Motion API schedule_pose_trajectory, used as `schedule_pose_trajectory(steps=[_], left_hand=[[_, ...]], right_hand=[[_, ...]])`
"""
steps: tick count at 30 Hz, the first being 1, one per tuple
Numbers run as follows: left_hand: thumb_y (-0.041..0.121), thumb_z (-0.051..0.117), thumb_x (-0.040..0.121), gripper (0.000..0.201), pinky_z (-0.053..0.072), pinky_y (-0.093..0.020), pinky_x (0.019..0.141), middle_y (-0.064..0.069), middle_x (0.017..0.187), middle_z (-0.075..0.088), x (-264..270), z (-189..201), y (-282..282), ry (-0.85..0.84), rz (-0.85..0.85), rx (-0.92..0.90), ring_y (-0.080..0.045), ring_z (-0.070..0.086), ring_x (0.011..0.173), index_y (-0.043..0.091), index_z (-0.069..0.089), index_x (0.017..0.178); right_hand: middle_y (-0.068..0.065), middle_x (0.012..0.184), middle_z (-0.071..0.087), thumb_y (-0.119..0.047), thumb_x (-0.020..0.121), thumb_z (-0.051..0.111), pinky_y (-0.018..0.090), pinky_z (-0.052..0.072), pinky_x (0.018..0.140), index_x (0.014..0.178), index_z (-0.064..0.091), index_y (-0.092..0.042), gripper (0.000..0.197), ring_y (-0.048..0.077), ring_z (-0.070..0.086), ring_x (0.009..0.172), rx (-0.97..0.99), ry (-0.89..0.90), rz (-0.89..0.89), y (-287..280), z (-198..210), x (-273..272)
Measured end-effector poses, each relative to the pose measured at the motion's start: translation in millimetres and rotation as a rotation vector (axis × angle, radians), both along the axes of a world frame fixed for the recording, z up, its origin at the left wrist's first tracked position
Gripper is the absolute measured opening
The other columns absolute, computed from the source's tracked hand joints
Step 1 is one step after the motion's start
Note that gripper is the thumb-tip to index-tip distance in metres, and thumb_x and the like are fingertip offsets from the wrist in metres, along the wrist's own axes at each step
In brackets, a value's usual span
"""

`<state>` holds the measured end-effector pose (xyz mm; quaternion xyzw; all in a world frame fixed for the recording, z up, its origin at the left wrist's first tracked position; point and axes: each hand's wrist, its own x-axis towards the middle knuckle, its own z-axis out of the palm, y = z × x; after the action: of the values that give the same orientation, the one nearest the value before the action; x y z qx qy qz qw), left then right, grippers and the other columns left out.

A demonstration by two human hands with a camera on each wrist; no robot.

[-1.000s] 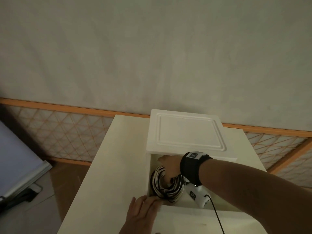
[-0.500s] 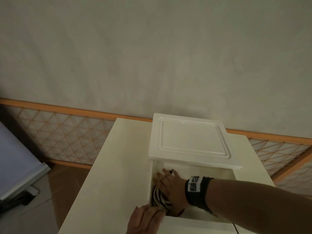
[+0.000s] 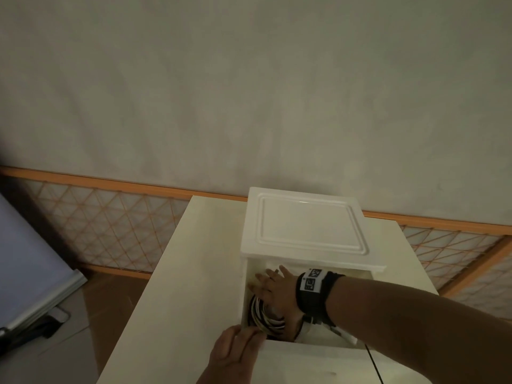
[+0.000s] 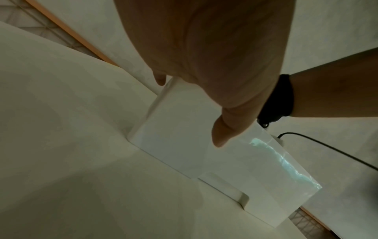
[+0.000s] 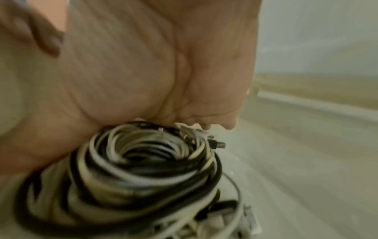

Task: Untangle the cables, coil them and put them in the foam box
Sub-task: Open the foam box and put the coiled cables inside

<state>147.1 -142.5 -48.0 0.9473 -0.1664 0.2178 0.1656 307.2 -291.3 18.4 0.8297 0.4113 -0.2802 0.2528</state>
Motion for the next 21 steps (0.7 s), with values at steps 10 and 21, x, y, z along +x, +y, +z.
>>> schedule_pose_trajectory(steps=[10, 21], left_hand=[[0.036, 0.025, 0.098, 0.041, 0.041, -0.024, 0.086, 0.011, 0.117, 0.062, -5.5, -1.3, -1.5, 0.08, -0.031, -0.022, -0.016, 0.052, 0.103, 0.027, 0.061, 0.115], [0.034, 0.05, 0.079, 0.038, 0.051, -0.026, 0.087, 0.014, 0.12, 0.049, 2.7, -1.3, -1.1, 0.095, -0.071, 0.028, -0.014, 0.047, 0.104, 0.031, 0.051, 0.117]], right_hand=[[0.011, 0.157, -0.019, -0.066, 0.088, 0.039, 0.063, 0.007, 0.112, 0.147, -0.015, -0.036, 0.086, 0.045, -0.01, 0.142, 0.001, 0.031, -0.114, -2.6, -5.4, -17.0], [0.004, 0.156, -0.024, -0.066, 0.087, 0.039, 0.07, 0.005, 0.108, 0.144, -0.019, -0.041, 0.085, 0.046, -0.013, 0.141, -0.1, 0.035, -0.104, -3.2, -31.0, -8.9]])
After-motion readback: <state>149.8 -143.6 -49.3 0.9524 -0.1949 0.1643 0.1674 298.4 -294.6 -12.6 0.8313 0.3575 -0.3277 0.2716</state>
